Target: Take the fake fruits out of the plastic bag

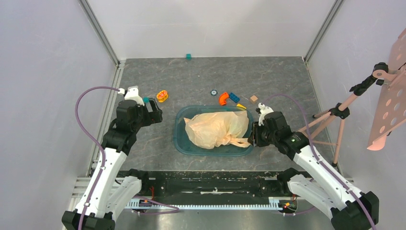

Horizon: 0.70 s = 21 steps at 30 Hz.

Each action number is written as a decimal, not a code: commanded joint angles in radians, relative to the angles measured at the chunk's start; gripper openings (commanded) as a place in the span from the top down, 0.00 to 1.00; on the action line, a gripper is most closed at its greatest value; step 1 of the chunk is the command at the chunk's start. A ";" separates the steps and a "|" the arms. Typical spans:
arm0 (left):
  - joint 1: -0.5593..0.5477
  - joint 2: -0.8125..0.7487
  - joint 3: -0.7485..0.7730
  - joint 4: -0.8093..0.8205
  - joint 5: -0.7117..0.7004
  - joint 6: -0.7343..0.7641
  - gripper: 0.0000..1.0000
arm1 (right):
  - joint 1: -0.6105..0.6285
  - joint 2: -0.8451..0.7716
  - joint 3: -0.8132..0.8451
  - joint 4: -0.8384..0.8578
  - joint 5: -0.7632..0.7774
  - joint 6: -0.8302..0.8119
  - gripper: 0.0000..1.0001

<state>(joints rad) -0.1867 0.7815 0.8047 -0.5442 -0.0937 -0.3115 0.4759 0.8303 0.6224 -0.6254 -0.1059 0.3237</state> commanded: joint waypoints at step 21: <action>0.000 -0.002 0.002 0.007 0.036 0.054 0.00 | 0.012 -0.001 -0.045 0.041 -0.021 -0.009 0.71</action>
<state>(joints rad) -0.1867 0.7826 0.8047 -0.5442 -0.0753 -0.3115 0.4820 0.8368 0.5999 -0.5819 -0.1337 0.3222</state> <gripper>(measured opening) 0.994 0.324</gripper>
